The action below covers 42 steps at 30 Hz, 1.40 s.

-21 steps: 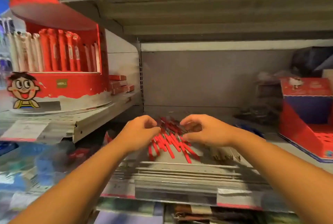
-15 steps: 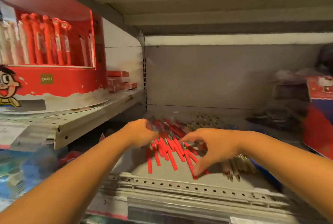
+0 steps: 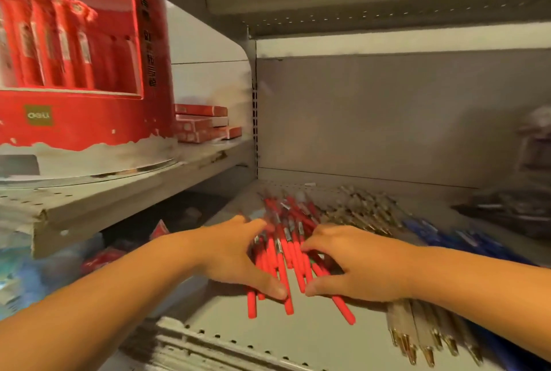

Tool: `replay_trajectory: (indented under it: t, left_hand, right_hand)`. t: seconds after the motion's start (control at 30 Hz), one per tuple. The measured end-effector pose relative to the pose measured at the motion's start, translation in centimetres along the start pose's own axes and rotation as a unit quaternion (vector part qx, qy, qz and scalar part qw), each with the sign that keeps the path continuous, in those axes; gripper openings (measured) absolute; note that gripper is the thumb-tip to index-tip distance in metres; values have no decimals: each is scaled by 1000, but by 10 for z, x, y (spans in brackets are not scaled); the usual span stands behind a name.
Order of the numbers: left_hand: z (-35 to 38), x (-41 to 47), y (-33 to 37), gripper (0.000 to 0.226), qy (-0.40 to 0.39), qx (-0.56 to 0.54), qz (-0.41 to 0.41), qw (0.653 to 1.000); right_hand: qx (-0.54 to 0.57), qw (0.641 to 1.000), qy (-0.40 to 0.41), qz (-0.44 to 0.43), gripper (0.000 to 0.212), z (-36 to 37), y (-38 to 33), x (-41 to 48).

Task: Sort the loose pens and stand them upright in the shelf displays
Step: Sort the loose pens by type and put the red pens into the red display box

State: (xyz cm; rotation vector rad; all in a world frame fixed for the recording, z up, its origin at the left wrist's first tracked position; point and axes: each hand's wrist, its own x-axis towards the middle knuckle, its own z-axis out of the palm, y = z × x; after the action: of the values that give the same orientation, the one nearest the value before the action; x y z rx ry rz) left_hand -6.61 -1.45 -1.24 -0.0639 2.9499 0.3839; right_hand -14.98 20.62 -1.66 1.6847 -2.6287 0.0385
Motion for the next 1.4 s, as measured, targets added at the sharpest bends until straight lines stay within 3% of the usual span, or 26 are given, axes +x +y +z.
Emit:
replay_trajectory:
  t: [0.17, 0.3, 0.43, 0.63, 0.73, 0.87, 0.97, 1.13, 1.33, 1.4]
  left_hand:
    - [-2, 5, -8, 111, 6, 29, 6, 1000]
    - [0, 13, -12, 106, 16, 48, 7, 999]
    - [-3, 28, -8, 86, -4, 12, 7, 1000]
    - [-4, 41, -16, 77, 1, -22, 15, 1000]
    - [-5, 43, -25, 75, 5, -36, 28, 999]
    - [-6, 45, -27, 60, 5, -52, 43, 998]
    - [-7, 47, -26, 54, 1, -60, 47, 997]
    - [-5, 48, -28, 64, 25, -30, 47, 998]
    - [-4, 50, -29, 64, 25, -32, 46, 998]
    - [-4, 49, -29, 64, 27, -34, 45, 998]
  right_hand:
    - [87, 995, -33, 23, 35, -17, 8, 27]
    - [122, 985, 55, 111, 28, -31, 30, 69]
    - [76, 966, 39, 244, 42, -28, 46, 125]
    - [132, 935, -34, 329, 56, -16, 47, 179]
    - [126, 929, -87, 337, 56, -15, 46, 192]
    - [144, 921, -157, 326, 34, -17, 41, 199]
    - [142, 920, -180, 317, 32, -19, 37, 200]
    - [126, 928, -159, 314, 23, -16, 33, 209]
    - [71, 943, -120, 301, 51, -8, 39, 225]
    - [60, 944, -105, 307, 49, -7, 42, 226]
